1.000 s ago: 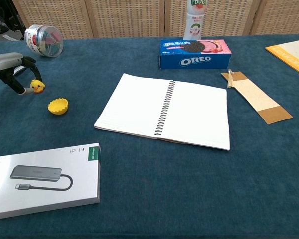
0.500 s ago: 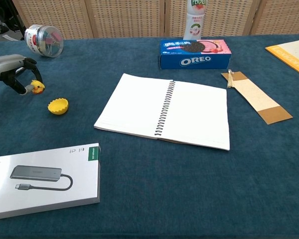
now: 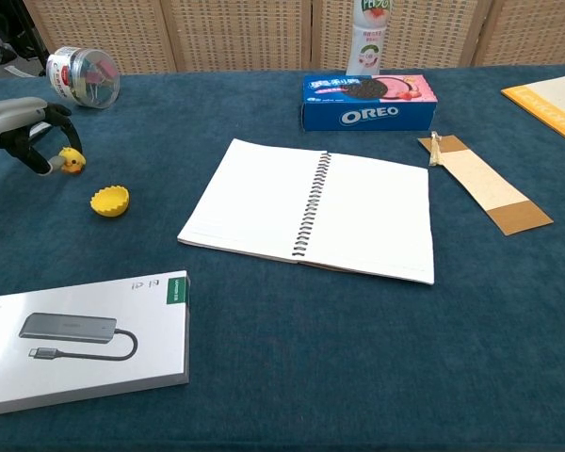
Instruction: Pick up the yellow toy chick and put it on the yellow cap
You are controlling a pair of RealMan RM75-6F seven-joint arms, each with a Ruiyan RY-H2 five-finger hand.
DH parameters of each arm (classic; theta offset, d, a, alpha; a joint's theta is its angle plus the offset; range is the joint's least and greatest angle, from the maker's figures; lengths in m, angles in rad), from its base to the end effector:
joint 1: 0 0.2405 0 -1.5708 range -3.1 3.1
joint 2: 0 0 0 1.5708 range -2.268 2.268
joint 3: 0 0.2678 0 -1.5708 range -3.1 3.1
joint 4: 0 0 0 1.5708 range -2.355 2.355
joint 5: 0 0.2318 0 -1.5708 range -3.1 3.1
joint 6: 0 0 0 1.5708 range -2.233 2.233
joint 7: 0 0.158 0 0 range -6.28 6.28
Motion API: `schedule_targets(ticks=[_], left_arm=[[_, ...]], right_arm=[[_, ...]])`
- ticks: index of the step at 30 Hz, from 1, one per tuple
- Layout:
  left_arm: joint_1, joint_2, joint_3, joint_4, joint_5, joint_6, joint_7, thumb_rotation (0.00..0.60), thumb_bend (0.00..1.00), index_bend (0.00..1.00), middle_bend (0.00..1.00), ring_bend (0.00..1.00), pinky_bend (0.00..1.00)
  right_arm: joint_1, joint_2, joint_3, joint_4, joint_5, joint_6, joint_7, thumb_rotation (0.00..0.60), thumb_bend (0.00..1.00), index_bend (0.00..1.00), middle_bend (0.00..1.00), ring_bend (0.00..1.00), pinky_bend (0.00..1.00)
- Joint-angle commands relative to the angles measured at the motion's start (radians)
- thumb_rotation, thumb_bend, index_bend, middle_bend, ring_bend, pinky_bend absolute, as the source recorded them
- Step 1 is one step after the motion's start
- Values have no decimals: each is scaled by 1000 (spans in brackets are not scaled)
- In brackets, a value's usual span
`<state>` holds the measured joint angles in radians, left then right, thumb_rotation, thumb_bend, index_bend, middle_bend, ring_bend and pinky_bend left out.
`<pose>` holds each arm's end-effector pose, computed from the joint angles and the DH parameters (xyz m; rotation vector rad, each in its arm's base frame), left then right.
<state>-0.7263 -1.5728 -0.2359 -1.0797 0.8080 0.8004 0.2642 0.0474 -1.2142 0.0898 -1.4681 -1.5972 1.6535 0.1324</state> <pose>-0.2781 0.4363 0.0015 -1.4835 -1.1471 -0.6620 -0.3302 -0.1922 0.1501 1.3011 -0.7949 1.1216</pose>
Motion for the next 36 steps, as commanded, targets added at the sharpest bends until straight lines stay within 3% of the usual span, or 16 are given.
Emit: schedule_targets(ticks=[1, 16, 23, 28, 36], left_arm=[[3, 11, -3, -16, 3, 9, 2, 600, 527, 435, 0, 0, 0], [8, 42, -10, -165, 44, 85, 13, 600, 527, 436, 0, 0, 0], [12, 65, -5, -288, 80, 146, 45, 600, 526, 435, 0, 0, 0], [25, 82, 20, -394, 116, 204, 89, 600, 525, 435, 0, 0, 0], [46, 83, 66, -430, 133, 239, 138, 600, 525, 436, 0, 0, 0]], right_arm=[[0, 0, 0, 0, 0, 0, -1, 600, 0, 0, 0, 0, 0], [0, 0, 1, 0, 2, 0, 1, 600, 0, 0, 0, 0, 0], [-1, 2, 1, 1, 2, 1, 5, 600, 0, 0, 0, 0, 0], [-4, 3, 2, 1, 3, 7, 11, 600, 0, 0, 0, 0, 0], [-8, 4, 0, 1, -3, 14, 14, 600, 0, 0, 0, 0, 0]])
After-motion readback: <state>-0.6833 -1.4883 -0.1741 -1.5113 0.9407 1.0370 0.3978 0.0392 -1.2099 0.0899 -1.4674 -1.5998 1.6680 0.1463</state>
